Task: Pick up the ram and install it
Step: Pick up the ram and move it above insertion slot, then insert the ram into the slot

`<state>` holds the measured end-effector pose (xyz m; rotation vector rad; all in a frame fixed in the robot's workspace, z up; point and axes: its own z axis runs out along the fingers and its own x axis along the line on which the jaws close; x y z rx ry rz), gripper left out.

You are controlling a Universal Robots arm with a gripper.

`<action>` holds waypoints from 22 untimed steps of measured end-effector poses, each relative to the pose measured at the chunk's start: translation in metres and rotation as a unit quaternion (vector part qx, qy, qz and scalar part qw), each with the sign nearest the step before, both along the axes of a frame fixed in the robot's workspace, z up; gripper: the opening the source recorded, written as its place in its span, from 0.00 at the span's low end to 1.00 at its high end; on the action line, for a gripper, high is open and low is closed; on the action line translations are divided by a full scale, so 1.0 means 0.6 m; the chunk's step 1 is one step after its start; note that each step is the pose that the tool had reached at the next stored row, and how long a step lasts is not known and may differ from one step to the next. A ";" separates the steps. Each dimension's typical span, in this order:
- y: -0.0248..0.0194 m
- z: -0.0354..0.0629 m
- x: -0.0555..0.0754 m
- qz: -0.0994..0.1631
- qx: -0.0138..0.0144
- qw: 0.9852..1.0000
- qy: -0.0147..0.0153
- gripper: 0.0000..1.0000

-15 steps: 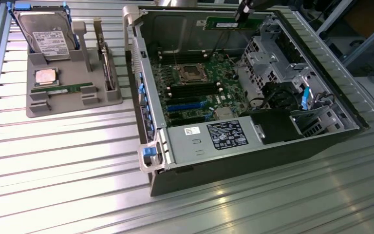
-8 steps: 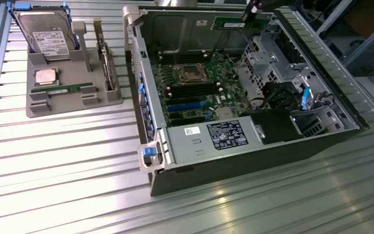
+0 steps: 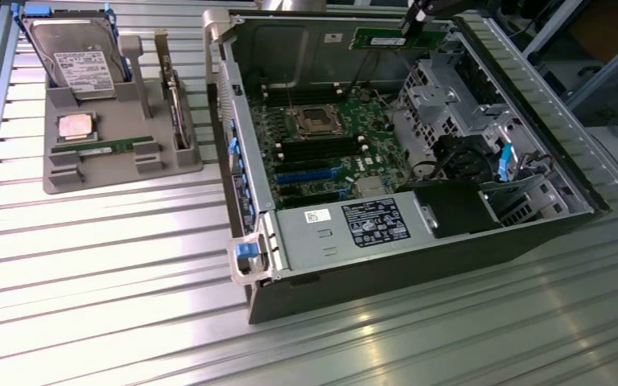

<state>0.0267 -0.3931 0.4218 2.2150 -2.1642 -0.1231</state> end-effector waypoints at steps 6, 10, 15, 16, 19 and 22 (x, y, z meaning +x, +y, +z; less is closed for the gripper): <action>0.0000 0.000 0.000 0.000 0.000 1.000 0.000 0.12; -0.0002 -0.009 0.000 0.000 0.000 1.000 0.000 0.12; -0.0008 -0.016 0.000 0.000 0.000 1.000 0.000 0.12; -0.0009 -0.018 0.000 0.000 0.000 1.000 0.000 0.12; -0.0012 -0.023 0.000 0.000 0.000 1.000 0.000 0.12; -0.0016 -0.029 0.000 0.000 0.000 1.000 0.000 0.12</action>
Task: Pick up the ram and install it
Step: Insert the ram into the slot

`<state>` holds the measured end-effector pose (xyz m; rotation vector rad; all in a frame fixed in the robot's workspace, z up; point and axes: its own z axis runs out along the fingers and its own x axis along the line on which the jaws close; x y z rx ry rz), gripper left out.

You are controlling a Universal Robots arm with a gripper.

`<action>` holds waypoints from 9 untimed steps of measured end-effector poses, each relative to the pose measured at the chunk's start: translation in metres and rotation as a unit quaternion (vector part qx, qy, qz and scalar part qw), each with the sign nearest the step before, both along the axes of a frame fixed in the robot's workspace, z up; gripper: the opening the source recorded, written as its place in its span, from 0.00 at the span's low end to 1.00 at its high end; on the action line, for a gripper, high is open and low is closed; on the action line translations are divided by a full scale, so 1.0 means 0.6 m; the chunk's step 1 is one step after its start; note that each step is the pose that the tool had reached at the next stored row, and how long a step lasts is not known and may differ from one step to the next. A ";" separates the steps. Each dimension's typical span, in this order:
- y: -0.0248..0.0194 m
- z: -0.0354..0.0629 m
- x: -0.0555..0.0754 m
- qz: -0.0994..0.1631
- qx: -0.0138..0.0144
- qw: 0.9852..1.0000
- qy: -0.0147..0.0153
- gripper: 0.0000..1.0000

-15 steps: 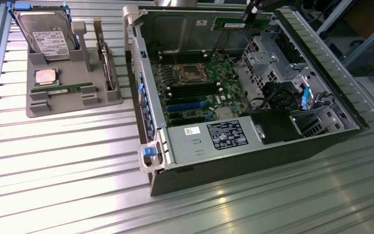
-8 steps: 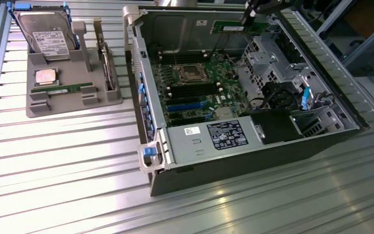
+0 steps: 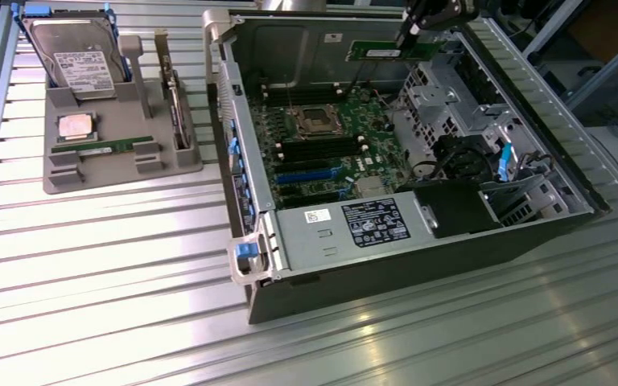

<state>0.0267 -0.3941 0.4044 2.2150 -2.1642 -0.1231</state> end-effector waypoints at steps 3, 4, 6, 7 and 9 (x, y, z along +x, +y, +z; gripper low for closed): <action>-0.0003 -0.005 0.000 0.000 0.000 1.000 0.000 0.12; -0.0004 -0.007 0.000 0.000 0.000 1.000 0.000 0.12; -0.0006 -0.009 0.000 0.000 0.000 1.000 0.000 0.12; -0.0007 -0.011 0.000 0.000 0.000 1.000 0.000 0.12; -0.0008 -0.012 0.000 0.000 0.000 1.000 0.000 0.12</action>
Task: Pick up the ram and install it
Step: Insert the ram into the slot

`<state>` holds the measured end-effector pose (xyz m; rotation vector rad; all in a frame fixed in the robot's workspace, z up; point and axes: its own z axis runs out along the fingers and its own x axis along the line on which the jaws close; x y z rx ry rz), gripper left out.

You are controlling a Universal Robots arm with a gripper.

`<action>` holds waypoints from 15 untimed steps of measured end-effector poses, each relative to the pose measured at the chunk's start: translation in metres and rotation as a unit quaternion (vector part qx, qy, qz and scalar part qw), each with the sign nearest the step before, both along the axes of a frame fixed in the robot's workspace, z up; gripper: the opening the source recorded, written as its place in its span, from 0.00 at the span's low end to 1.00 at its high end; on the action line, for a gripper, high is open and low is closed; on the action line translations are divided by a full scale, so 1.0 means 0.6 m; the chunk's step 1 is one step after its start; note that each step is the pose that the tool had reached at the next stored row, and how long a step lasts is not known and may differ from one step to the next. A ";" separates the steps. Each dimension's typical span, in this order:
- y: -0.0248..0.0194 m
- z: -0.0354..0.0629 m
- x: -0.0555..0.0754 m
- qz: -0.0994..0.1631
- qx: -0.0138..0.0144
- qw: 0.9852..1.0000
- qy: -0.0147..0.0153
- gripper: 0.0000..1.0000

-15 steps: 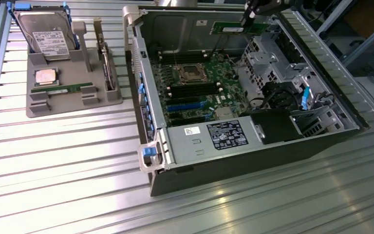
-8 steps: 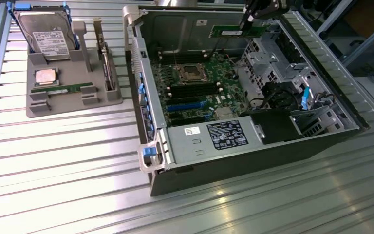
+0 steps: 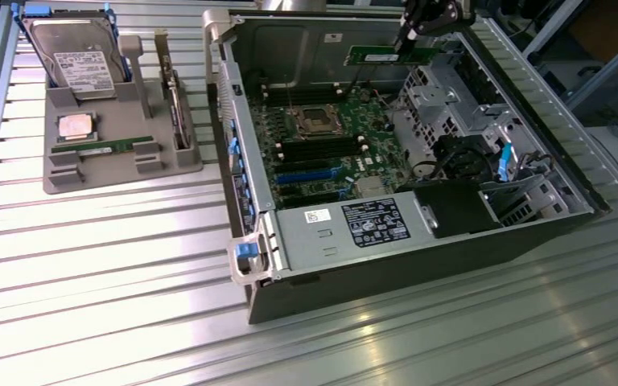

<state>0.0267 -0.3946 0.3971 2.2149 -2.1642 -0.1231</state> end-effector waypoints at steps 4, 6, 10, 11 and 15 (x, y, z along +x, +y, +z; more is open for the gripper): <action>-0.0003 -0.003 0.000 0.000 0.000 1.000 0.000 0.12; -0.0006 -0.007 0.000 0.000 0.000 1.000 0.000 0.12; -0.0008 -0.010 0.000 0.000 0.000 1.000 0.000 0.12; -0.0009 -0.013 0.000 0.000 0.000 1.000 0.000 0.12; -0.0012 -0.019 0.000 0.000 0.000 1.000 0.000 0.12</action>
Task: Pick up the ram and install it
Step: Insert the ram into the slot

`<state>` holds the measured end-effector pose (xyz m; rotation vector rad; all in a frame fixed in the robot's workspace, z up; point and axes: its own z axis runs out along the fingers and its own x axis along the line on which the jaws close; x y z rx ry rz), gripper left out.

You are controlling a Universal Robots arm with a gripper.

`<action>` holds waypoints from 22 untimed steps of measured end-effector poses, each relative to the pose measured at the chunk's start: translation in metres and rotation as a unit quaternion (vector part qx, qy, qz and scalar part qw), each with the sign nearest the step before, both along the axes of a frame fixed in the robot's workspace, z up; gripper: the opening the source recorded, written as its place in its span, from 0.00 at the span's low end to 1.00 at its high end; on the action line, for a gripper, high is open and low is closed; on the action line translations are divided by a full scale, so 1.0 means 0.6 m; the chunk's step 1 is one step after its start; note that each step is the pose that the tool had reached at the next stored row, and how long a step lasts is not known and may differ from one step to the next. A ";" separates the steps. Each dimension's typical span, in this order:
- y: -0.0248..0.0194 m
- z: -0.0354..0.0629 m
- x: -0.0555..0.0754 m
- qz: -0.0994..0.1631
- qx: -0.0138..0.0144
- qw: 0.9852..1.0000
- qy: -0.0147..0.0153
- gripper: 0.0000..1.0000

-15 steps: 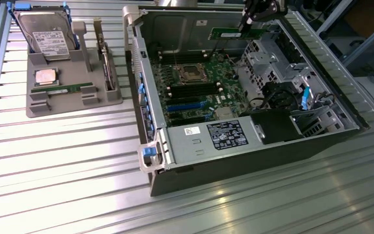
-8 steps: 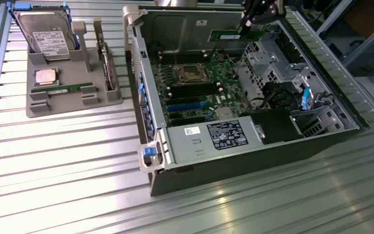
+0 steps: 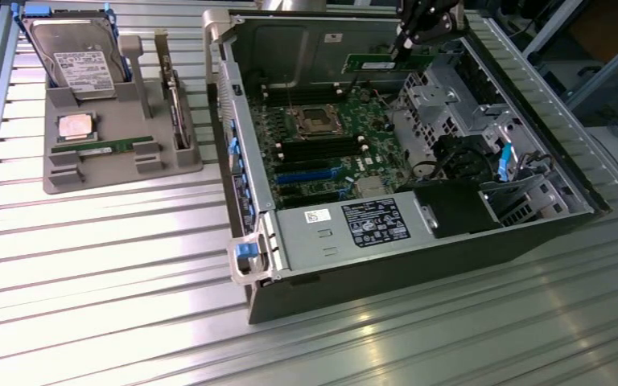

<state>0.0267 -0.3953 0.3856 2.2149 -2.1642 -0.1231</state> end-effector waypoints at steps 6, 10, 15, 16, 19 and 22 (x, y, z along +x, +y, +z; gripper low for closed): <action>-0.0003 -0.008 0.000 0.000 0.000 1.000 0.000 0.12; -0.0004 -0.011 0.000 0.000 0.000 1.000 0.000 0.12; -0.0006 -0.015 0.000 0.000 0.000 1.000 0.000 0.12; -0.0006 -0.016 0.000 0.000 0.000 1.000 0.000 0.12; -0.0007 -0.018 0.000 0.000 0.000 1.000 0.000 0.12; -0.0008 -0.021 0.000 0.000 0.000 1.000 0.000 0.12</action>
